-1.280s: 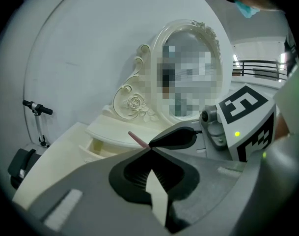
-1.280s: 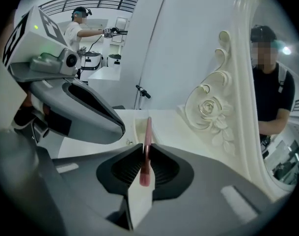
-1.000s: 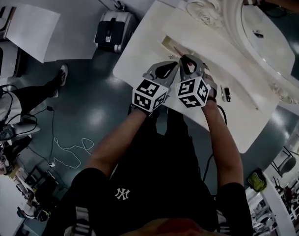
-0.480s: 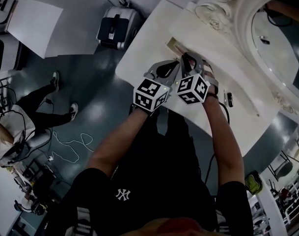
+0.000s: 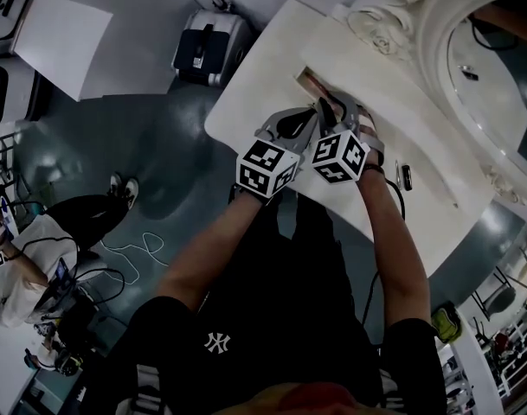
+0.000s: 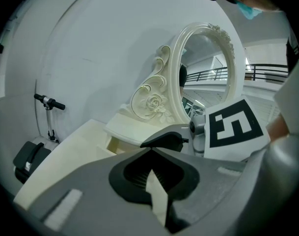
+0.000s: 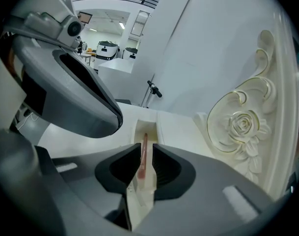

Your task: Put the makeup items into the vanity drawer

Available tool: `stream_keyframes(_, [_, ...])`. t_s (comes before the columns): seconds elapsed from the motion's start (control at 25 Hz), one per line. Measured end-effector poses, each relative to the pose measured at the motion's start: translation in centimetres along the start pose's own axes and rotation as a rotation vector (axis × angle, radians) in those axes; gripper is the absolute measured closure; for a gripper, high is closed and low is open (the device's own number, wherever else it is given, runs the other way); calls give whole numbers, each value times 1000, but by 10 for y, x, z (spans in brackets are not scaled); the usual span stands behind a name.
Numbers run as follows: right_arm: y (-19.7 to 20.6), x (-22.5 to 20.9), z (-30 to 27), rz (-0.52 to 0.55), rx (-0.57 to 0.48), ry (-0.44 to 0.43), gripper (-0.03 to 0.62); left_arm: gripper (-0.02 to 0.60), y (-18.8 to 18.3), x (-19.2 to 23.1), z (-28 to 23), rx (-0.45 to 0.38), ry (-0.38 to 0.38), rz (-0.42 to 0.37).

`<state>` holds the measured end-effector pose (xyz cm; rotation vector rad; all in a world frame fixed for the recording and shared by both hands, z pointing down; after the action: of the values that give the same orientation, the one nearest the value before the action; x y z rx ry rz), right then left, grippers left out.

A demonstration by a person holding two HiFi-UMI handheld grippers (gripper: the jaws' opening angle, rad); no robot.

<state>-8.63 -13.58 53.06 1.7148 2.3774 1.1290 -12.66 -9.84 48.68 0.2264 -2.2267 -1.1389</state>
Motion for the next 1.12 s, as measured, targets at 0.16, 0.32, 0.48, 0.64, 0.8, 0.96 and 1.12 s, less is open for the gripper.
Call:
stream_keyframes(0.16, [0,-3,12,-38,-21,26,516,581,0,-7,-1,4,14,-7])
stream_keyframes(0.32, [5,-6,33,-112,-46,73,552,581,-1,-19,-4,9,42,-28])
stream_keyframes(0.48, [17,-8,56,-186,-54,122,568,581,-1,-36,-7,16,84,-54])
stream_keyframes(0.64, [31,-7,77,-238,-41,162,568,581,-1,-57,-9,26,127,-81])
stream_keyframes(0.8, [47,-5,101,-297,-26,206,568,581,1,-80,-10,37,176,-109])
stream_keyframes(0.96, [66,3,125,-346,-12,239,568,581,8,-105,-13,52,221,-136])
stream_keyframes(1.12, [99,13,150,-408,33,279,569,581,22,-138,-19,84,288,-168])
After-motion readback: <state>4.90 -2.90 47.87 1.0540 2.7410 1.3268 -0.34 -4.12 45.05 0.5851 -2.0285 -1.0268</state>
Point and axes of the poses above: the fingertips, and each gripper's own axes: z backward along the fingers, x to its left, y out of its underside, the point moved 3 cm from there along z, backward along the fingers, and after that the axes turned 3 degrees about z, right-handed, at the moved point
